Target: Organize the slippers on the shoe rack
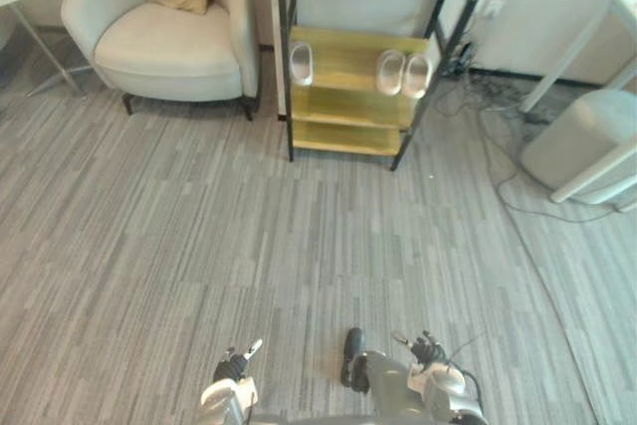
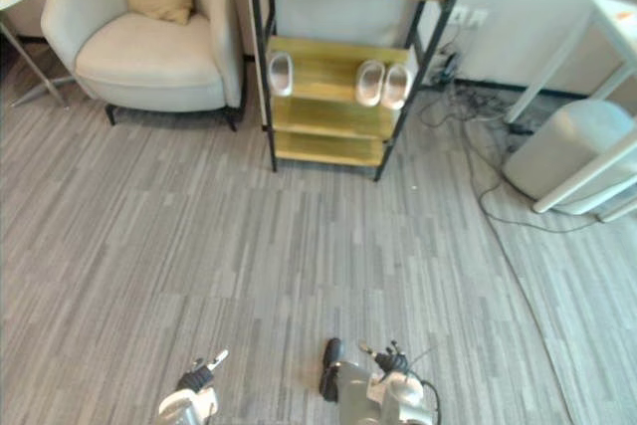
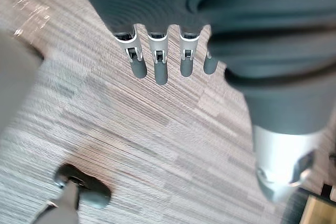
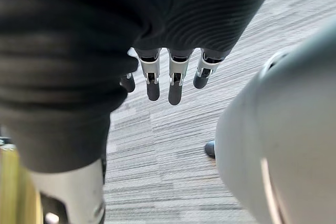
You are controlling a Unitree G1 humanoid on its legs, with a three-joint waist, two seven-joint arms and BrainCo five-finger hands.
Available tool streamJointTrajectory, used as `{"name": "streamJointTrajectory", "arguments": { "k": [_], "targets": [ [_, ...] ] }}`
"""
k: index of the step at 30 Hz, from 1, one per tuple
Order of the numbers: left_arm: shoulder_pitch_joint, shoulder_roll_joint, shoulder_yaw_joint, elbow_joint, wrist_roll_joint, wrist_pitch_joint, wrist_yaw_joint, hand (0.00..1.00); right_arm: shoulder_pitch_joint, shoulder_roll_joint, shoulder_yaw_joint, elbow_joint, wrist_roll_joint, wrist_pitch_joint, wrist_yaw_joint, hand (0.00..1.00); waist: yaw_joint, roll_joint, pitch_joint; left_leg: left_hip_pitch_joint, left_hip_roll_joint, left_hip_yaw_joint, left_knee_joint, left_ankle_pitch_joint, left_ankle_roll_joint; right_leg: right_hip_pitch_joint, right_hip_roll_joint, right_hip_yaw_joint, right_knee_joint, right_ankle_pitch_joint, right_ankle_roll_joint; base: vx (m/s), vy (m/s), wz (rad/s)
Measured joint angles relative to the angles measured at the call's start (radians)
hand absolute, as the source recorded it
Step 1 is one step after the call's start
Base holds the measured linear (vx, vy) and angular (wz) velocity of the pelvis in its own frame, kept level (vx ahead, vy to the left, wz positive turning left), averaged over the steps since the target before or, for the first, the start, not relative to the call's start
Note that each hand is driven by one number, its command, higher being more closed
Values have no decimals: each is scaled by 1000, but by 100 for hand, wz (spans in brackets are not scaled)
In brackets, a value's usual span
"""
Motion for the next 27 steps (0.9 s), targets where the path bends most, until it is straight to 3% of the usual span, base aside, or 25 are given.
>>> {"name": "streamJointTrajectory", "arguments": {
  "k": [1,2,3,5,6,7,9,10,11,12,13,14,16,17,18,20,24,26,27],
  "targets": [
    [-1,5,-4,-16,0,-1,-2,0,4,15,9,5,4,2,-1,0,7,3,6,-102,20,25,167,-61,0,89,18,13,-38,-24,-9,640,-111,-25],
    [1,18,-8,-39,-1,-1,-4,0,3,34,16,8,8,2,-4,0,14,-20,15,-175,13,49,197,-103,4,161,19,32,-71,-42,-9,524,-101,-25],
    [3,24,-13,-46,-1,-1,-6,0,0,40,21,8,8,2,-5,0,18,-28,17,-204,9,58,190,-118,6,186,18,38,-88,-48,-8,558,-122,-27],
    [5,22,-22,-66,-3,-4,-12,0,4,51,25,14,9,6,-8,0,45,-42,12,-321,-15,100,-7,-186,19,278,17,69,-152,-62,5,484,-49,-42],
    [5,23,-22,-69,-3,-5,-12,0,3,52,23,13,9,7,-8,0,51,-42,12,-332,-28,107,-68,-192,27,296,14,77,-165,-66,12,484,61,-41],
    [7,22,-22,-74,-9,-6,-13,0,3,49,21,14,9,9,-10,0,54,-48,16,-358,-69,107,-263,-185,35,333,3,93,-189,-82,28,394,96,-29],
    [10,17,-23,-74,-12,-8,-14,0,2,43,21,16,9,10,-12,0,58,-49,17,-352,-105,111,-486,-114,33,365,-16,115,-195,-122,51,417,172,-37],
    [24,10,-24,-71,-15,-9,-15,0,6,37,23,24,9,11,-12,0,62,-36,0,-342,-108,109,-576,9,52,381,-16,146,-185,-168,77,576,295,-52],
    [27,17,-23,-72,-14,-10,-17,0,3,42,26,40,9,12,-12,0,70,-55,-12,-327,-125,135,-568,30,89,393,-38,170,-175,-195,82,589,284,-52],
    [30,30,-24,-75,-12,-10,-19,0,10,57,29,40,8,14,-12,0,76,-90,-29,-323,-145,159,-565,0,94,393,-65,187,-161,-209,78,547,185,-56],
    [30,39,-26,-74,-12,-9,-19,0,24,67,39,38,6,15,-6,0,92,-116,-45,-314,-154,189,-544,-44,104,365,-90,213,-91,-211,83,526,158,-56],
    [29,41,-26,-74,-12,-9,-19,0,25,65,37,37,6,13,-8,0,97,-121,-46,-298,-154,207,-529,-69,115,336,-102,224,-4,-212,92,512,169,-56],
    [23,53,-47,-62,-12,-8,-20,0,30,62,36,37,4,12,-7,0,96,-121,-46,-249,-159,218,-510,-119,128,249,-122,227,242,-182,174,459,186,-28],
    [17,61,-70,-42,-10,-4,-20,0,42,62,36,38,-2,12,-4,0,94,-117,-42,-183,-161,223,-510,-158,133,173,-142,224,461,-158,220,543,171,-8],
    [17,64,-83,-35,-9,-2,-20,0,55,61,36,38,-3,12,-1,0,88,-113,-39,-123,-161,223,-518,-180,134,126,-163,188,578,-163,212,453,112,0],
    [17,69,-84,-35,-9,0,-20,0,54,61,36,29,-4,6,2,0,75,-114,-43,-51,-160,219,-560,-187,131,55,-204,101,599,-180,187,414,40,22],
    [20,62,-84,-35,-10,0,-20,0,38,62,24,35,-4,3,2,0,60,-104,-43,72,-125,206,-648,-201,104,-13,-196,30,349,-178,149,432,-65,17],
    [19,62,-83,-24,-9,0,-20,0,32,61,24,34,-4,-2,2,0,51,-101,-44,112,-108,197,-665,-216,79,-45,-188,44,181,-118,134,328,-152,16],
    [18,62,-81,-21,-9,0,-19,0,27,61,25,36,-4,-2,2,0,51,-101,-44,125,-98,179,-664,-230,54,-57,-165,87,72,-48,117,416,-235,30]
  ]
}}
